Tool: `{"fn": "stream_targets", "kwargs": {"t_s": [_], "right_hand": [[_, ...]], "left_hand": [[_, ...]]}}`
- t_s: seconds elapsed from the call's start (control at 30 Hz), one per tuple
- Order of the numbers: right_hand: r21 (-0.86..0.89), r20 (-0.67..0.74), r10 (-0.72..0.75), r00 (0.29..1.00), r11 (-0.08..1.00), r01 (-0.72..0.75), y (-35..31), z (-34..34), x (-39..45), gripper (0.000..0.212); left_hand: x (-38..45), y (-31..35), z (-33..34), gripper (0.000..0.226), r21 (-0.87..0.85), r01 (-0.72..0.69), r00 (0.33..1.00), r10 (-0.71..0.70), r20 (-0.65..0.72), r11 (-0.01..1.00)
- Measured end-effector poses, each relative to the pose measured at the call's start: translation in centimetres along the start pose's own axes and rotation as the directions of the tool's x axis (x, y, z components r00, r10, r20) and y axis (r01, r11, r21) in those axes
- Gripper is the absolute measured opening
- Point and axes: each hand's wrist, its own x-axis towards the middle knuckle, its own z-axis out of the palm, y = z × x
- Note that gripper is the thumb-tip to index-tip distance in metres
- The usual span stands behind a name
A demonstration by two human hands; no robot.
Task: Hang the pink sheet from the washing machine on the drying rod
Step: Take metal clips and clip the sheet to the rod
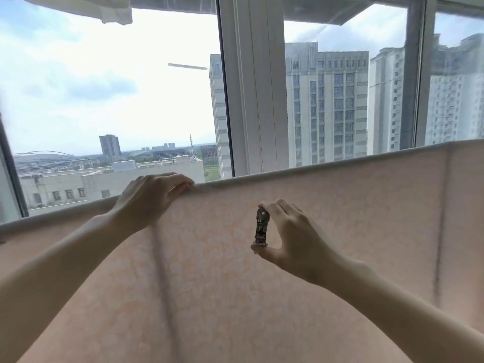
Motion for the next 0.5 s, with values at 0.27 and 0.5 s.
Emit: {"fn": "stream_targets", "kwargs": {"t_s": [0.27,0.5], "right_hand": [[-0.064,0.002,0.006,1.0,0.998,-0.006,2.0,-0.5,0.4,0.076],[-0.108,-0.029,0.046,0.999,0.993,-0.049,4.3,-0.6,0.5,0.073]], "left_hand": [[3.1,2.5,4.4,0.051,-0.004,-0.202,0.979,0.202,-0.01,0.979],[5.9,5.1,7.8,0.043,0.102,-0.284,0.957,0.289,-0.033,0.953]]}}
